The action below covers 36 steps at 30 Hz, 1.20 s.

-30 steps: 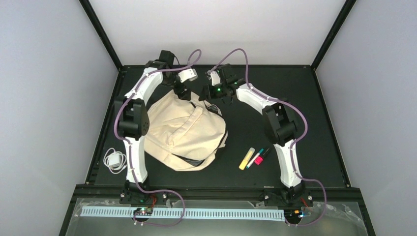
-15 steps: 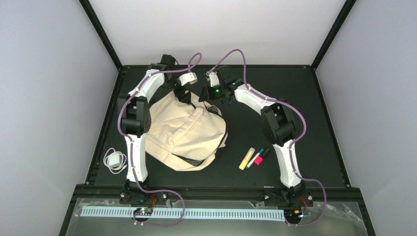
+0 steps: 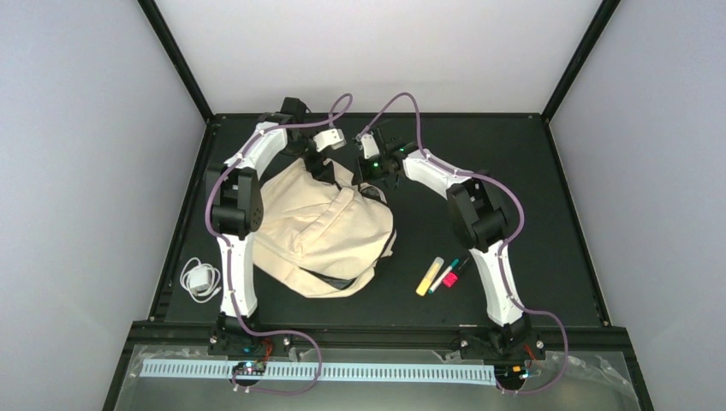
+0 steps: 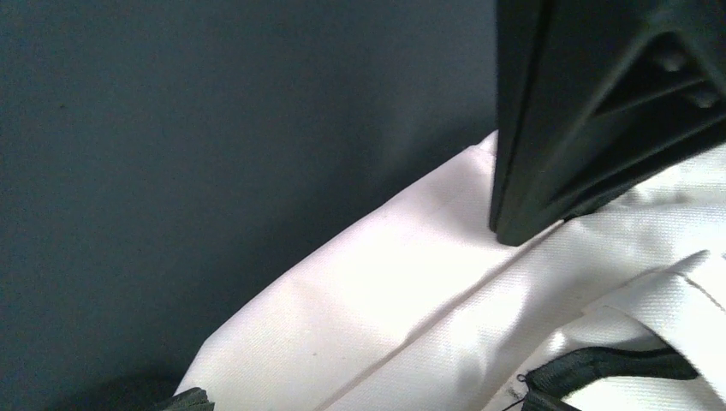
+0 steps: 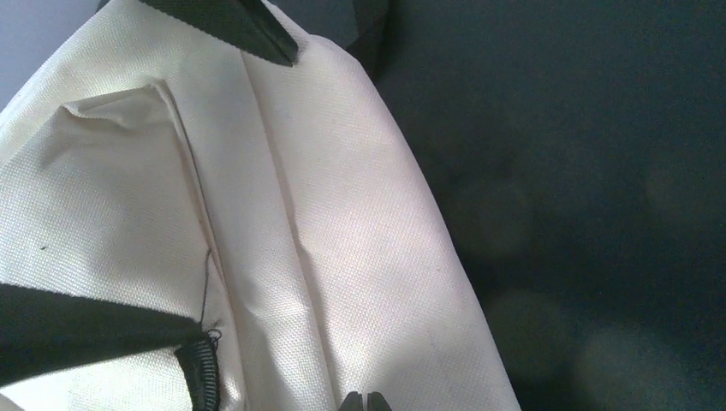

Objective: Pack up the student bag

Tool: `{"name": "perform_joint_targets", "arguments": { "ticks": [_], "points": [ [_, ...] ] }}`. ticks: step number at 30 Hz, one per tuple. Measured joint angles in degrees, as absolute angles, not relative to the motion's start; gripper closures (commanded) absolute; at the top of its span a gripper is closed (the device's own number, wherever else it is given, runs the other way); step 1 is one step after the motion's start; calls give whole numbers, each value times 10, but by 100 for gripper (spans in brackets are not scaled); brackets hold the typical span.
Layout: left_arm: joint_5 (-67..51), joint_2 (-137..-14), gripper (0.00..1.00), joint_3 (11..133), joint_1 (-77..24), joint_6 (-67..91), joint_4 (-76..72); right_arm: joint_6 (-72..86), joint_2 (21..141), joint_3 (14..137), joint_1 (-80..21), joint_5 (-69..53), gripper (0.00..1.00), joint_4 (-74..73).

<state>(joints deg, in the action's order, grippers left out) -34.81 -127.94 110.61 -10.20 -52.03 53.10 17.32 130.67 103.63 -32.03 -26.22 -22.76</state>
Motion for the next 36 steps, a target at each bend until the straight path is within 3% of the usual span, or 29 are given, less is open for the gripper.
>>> {"name": "perform_joint_targets", "arguments": {
  "ticks": [9, 20, 22, 27, 28, 36],
  "points": [
    [-434, -1237, 1, 1052, -108, -631, 543, 182, 1243, 981, -316, -270, 99, -197],
    [-442, -1277, 2, 1129, -152, -759, 633, 209, 1168, 927, -314, -280, 99, -146],
    [-442, -1285, 16, 1129, -153, -766, 635, 212, 1168, 924, -314, -281, 99, -146],
    [-442, -1289, 92, 1120, -154, -769, 632, 218, 1167, 911, -311, -285, 99, -137],
    [-442, -1288, 98, 1117, -154, -769, 630, 219, 1165, 904, -310, -286, 99, -135],
    [-416, -1273, 99, 1093, -152, -754, 600, 227, 1107, 831, -290, -291, 99, -122]
  ]
}}
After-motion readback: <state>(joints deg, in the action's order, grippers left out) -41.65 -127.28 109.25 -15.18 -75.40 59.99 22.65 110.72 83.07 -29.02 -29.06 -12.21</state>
